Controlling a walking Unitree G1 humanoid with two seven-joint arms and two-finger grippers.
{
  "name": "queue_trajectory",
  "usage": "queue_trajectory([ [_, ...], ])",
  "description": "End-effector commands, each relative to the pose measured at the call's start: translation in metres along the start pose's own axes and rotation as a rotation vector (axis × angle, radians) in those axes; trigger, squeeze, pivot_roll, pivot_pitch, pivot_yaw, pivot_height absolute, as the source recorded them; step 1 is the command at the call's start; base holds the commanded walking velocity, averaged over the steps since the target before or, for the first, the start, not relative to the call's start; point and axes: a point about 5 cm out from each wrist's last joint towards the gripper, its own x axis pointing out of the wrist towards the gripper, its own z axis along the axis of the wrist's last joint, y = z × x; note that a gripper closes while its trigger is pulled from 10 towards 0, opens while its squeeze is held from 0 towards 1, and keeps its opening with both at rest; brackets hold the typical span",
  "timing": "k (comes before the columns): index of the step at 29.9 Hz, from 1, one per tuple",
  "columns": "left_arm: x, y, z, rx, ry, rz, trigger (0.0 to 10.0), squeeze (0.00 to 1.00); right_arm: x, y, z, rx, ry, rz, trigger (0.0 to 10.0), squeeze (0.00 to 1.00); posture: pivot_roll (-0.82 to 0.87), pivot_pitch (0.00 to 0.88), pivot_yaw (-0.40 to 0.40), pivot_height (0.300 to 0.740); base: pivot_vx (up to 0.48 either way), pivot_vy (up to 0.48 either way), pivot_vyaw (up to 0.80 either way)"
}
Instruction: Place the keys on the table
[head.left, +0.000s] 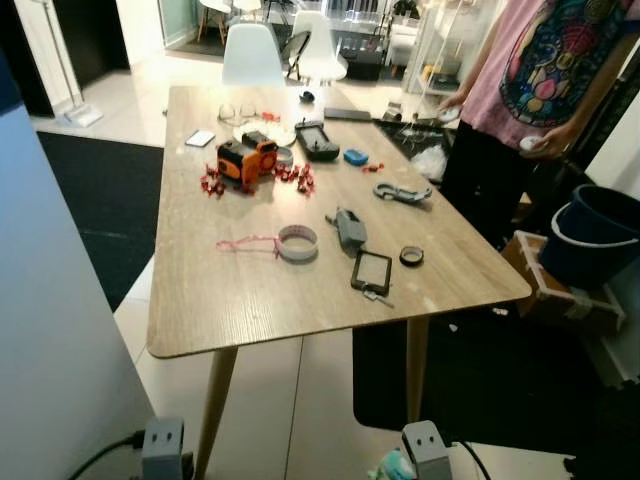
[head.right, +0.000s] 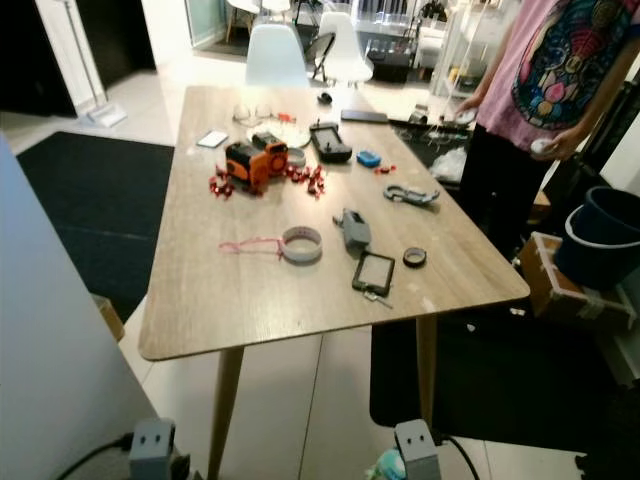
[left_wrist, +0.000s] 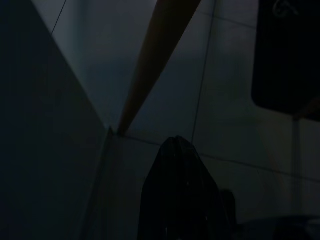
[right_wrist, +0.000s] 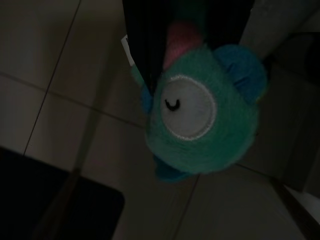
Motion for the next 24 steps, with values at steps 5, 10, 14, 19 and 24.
queue_trajectory([
  [5, -0.009, -0.002, -0.02, -0.024, 0.054, 0.009, 10.0, 0.0, 0.0, 0.001, 0.002, -0.022, -0.011, 0.017, 10.0, 0.0, 0.06, 0.041, -0.08, 0.74, 0.0, 0.0, 0.0],
  [10, -0.013, 0.002, -0.022, -0.029, 0.039, 0.028, 10.0, 0.0, 0.001, 0.001, 0.004, -0.032, -0.014, 0.024, 10.0, 0.0, 0.07, 0.044, -0.099, 0.74, 0.0, 0.0, 0.0],
  [14, -0.014, 0.002, -0.023, -0.031, 0.028, 0.033, 10.0, 0.0, 0.0, 0.001, 0.004, -0.043, -0.014, 0.03, 10.0, 0.0, 0.07, 0.037, -0.104, 0.74, 0.0, 0.0, 0.0],
  [19, -0.011, -0.007, -0.014, -0.022, -0.038, 0.009, 10.0, 0.0, 0.0, 0.001, 0.003, -0.055, -0.016, 0.037, 10.0, 0.0, 0.08, 0.041, -0.097, 0.74, 0.0, 0.0, 0.0],
  [24, -0.008, -0.013, -0.006, 0.003, -0.081, -0.016, 10.0, 0.0, 0.0, 0.004, 0.002, -0.049, -0.022, 0.038, 10.0, 0.0, 0.08, 0.048, -0.08, 0.74, 0.0, 0.0, 0.0],
])
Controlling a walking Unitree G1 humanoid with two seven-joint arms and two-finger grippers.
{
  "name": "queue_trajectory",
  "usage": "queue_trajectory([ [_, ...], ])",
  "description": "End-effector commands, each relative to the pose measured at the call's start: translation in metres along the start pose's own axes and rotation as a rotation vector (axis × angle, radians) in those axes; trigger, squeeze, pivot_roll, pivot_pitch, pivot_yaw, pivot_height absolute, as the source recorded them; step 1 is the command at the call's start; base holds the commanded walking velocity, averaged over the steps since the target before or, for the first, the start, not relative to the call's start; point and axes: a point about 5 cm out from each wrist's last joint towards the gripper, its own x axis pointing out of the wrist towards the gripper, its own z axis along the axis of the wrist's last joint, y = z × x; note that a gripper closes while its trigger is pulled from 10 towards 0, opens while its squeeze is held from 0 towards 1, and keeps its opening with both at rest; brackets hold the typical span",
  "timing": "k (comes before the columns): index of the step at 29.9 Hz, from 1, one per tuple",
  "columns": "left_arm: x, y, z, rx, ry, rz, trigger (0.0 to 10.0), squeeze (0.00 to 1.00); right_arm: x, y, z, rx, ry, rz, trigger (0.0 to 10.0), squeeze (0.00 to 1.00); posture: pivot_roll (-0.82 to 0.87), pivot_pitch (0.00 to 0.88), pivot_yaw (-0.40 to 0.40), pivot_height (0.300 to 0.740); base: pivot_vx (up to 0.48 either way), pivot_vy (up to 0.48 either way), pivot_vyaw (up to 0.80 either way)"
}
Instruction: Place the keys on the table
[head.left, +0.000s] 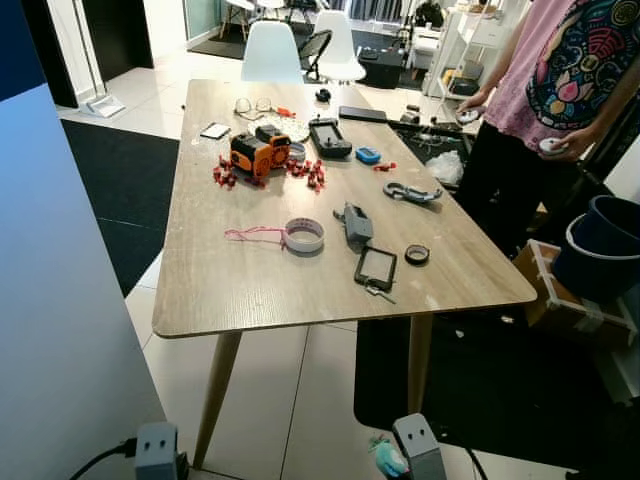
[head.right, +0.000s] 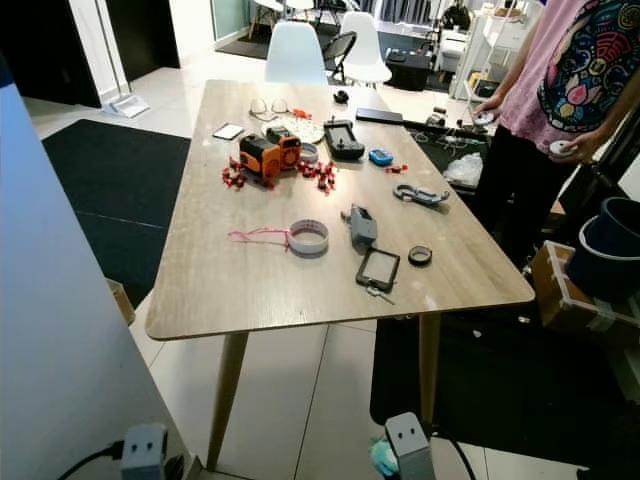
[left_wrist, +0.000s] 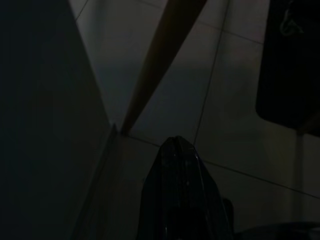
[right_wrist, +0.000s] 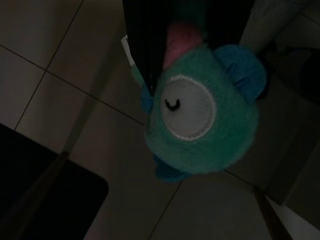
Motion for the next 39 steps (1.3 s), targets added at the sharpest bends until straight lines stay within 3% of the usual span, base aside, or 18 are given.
queue_trajectory([
  [1, -0.001, -0.006, 0.0, 0.013, -0.015, -0.018, 10.0, 0.0, -0.001, 0.001, -0.003, -0.001, -0.005, -0.003, 10.0, 0.0, 0.08, 0.046, -0.078, 0.74, 0.0, 0.0, 0.0],
  [9, 0.001, -0.013, 0.002, 0.02, -0.028, -0.032, 10.0, 0.0, -0.002, 0.002, -0.005, -0.001, -0.005, -0.002, 10.0, 0.0, 0.08, 0.04, -0.075, 0.74, 0.0, 0.0, 0.0],
  [12, 0.001, -0.017, 0.003, 0.036, -0.036, -0.064, 10.0, 0.0, -0.002, 0.0, -0.003, 0.019, -0.013, -0.023, 10.0, 0.0, 0.09, 0.045, -0.036, 0.74, 0.0, 0.0, 0.0],
  [20, 0.0, -0.005, 0.01, 0.102, -0.049, -0.102, 10.0, 0.0, -0.001, 0.011, -0.008, 0.06, -0.016, -0.027, 10.0, 0.0, 0.11, 0.06, 0.02, 0.74, 0.0, 0.0, 0.0],
  [39, 0.002, -0.013, 0.004, 0.048, 0.0, -0.094, 10.0, 0.0, -0.006, -0.001, -0.014, 0.076, -0.01, -0.058, 10.0, 0.0, 0.07, 0.059, -0.023, 0.74, 0.0, 0.0, 0.0],
])
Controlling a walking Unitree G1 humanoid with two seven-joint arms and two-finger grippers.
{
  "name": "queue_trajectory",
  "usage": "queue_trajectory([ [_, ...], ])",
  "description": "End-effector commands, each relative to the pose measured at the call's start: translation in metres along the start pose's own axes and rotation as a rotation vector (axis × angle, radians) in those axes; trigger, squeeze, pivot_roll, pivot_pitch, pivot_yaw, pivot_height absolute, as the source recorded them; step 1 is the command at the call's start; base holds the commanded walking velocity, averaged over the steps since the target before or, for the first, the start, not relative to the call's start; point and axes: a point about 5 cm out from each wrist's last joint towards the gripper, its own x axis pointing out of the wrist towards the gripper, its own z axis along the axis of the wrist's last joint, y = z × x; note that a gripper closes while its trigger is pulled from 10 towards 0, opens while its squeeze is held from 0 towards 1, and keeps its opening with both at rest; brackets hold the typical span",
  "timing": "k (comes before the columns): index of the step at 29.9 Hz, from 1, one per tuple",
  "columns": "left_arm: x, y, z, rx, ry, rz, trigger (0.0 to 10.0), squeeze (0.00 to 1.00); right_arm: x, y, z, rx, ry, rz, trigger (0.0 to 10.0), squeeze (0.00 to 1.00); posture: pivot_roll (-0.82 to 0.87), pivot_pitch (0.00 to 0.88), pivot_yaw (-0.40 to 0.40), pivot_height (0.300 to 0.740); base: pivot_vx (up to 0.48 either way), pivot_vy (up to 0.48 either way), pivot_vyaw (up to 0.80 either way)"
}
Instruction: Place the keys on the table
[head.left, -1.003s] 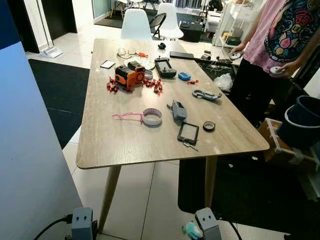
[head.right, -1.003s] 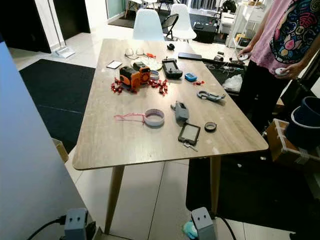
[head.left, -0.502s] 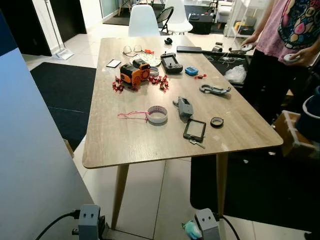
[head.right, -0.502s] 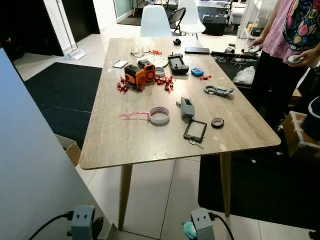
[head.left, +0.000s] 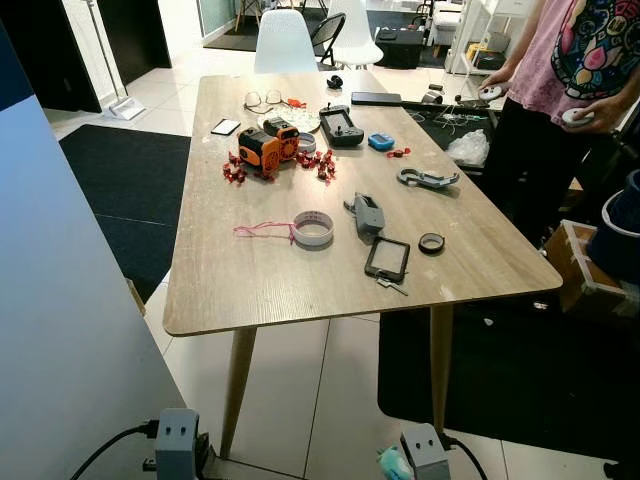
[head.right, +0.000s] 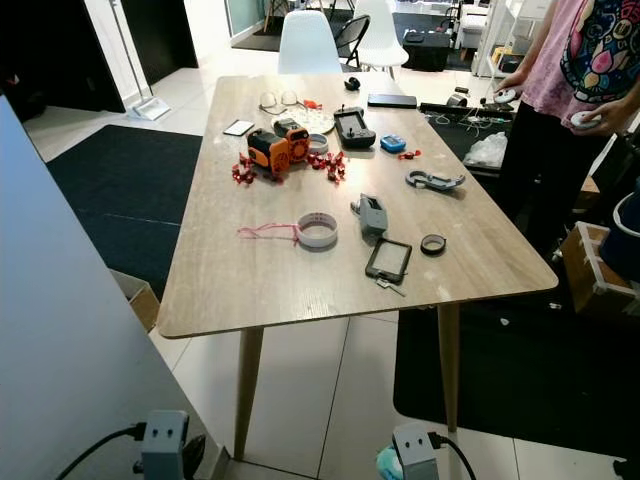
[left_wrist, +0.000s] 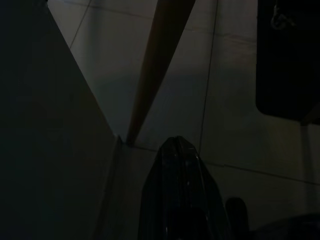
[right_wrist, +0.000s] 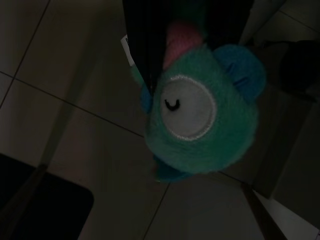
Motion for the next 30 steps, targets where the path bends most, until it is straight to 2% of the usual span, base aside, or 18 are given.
queue_trajectory([
  [1, -0.0011, -0.0023, -0.0055, -0.014, 0.03, 0.006, 10.0, 0.0, -0.0011, -0.0025, -0.0009, -0.001, -0.001, -0.006, 10.0, 0.0, 0.07, 0.059, -0.024, 0.74, 0.0, 0.0, 0.0],
  [26, 0.0006, -0.0024, -0.0049, -0.03, 0.034, 0.021, 10.0, 0.0, 0.0022, 0.0006, 0.0061, -0.014, -0.012, 0.0, 10.0, 0.0, 0.08, 0.048, -0.025, 0.74, 0.0, -0.385, 0.0],
  [30, 0.0015, -0.0025, -0.0049, -0.033, 0.044, 0.021, 10.0, 0.0, 0.0022, 0.0007, 0.006, -0.013, -0.011, 0.0, 10.0, 0.0, 0.08, 0.048, -0.024, 0.74, 0.0, 0.0, 0.0],
])
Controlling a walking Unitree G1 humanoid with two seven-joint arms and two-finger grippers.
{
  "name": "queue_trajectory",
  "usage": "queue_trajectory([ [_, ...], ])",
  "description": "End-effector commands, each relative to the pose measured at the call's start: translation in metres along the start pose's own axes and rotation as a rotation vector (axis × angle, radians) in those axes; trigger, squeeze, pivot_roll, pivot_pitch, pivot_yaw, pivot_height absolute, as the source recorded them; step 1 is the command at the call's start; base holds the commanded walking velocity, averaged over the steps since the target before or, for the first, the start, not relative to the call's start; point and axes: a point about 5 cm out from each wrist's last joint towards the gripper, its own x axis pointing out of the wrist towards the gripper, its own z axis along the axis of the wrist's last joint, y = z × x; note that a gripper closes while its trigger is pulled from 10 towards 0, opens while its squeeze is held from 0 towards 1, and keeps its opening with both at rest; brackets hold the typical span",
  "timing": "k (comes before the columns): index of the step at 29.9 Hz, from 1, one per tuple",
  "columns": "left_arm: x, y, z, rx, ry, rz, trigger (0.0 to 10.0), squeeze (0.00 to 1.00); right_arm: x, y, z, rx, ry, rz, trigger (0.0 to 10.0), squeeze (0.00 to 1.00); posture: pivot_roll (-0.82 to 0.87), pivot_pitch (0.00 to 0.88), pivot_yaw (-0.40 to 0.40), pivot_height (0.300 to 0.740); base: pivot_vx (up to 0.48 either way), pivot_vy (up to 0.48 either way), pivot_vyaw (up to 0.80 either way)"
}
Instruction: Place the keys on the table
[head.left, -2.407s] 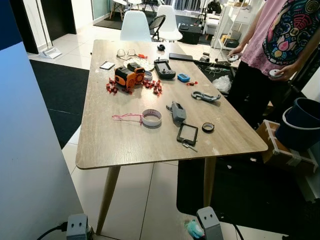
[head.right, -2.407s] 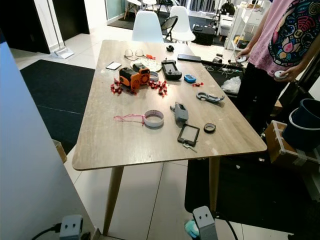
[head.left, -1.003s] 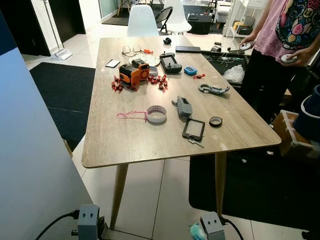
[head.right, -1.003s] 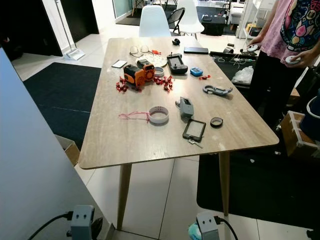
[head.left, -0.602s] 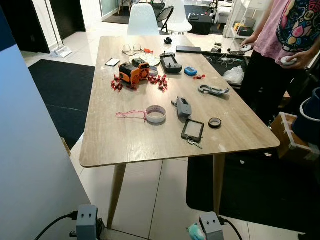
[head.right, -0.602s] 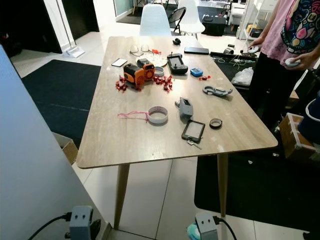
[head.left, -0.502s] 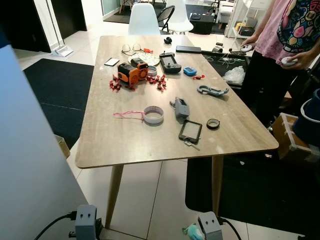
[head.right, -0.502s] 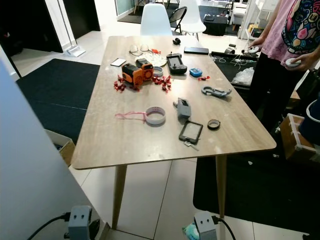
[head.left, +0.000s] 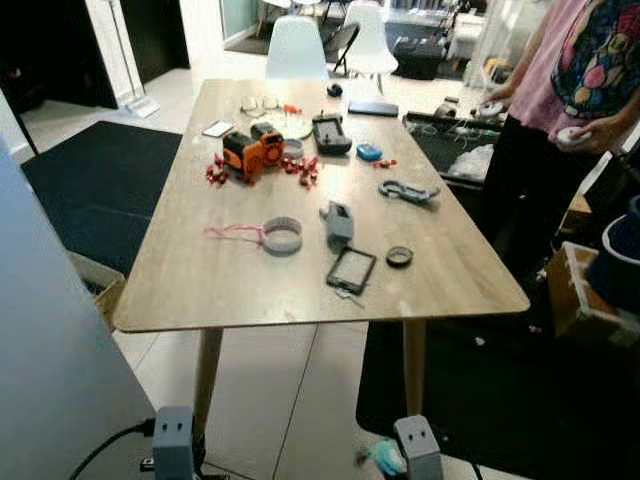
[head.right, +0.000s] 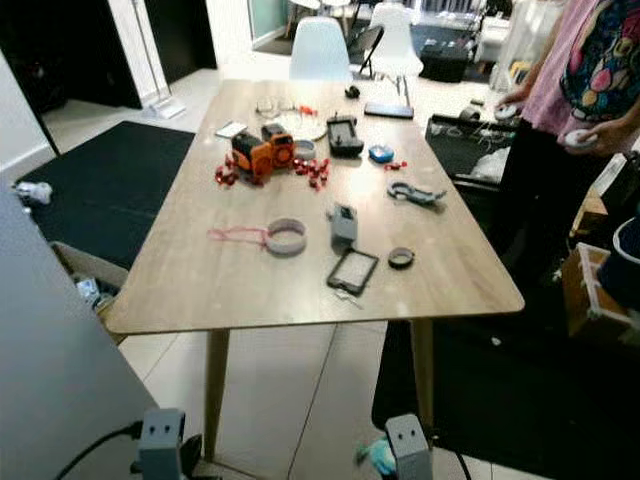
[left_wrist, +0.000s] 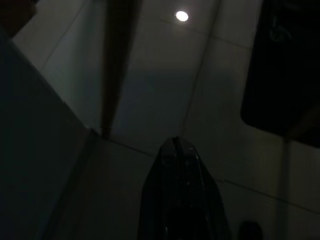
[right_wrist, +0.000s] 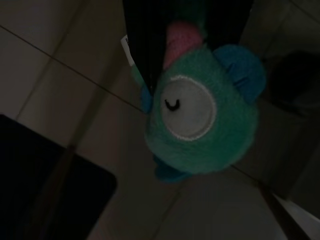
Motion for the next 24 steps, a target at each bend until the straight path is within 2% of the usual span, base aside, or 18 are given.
queue_trajectory([
  [1, -0.0006, -0.0004, -0.0029, 0.0, 0.02, 0.0, 10.0, 0.0, 0.0, 0.0015, -0.0013, 0.003, 0.005, -0.001, 10.0, 0.0, 0.08, 0.048, -0.024, 0.74, 0.0, 0.0, 0.0],
  [24, 0.0029, 0.0018, 0.0059, -0.014, -0.021, 0.03, 10.0, 0.0, -0.0005, -0.0026, -0.0006, -0.007, 0.011, 0.0, 10.0, 0.0, 0.07, 0.044, -0.037, 0.74, 0.0, 0.0, 0.0],
])
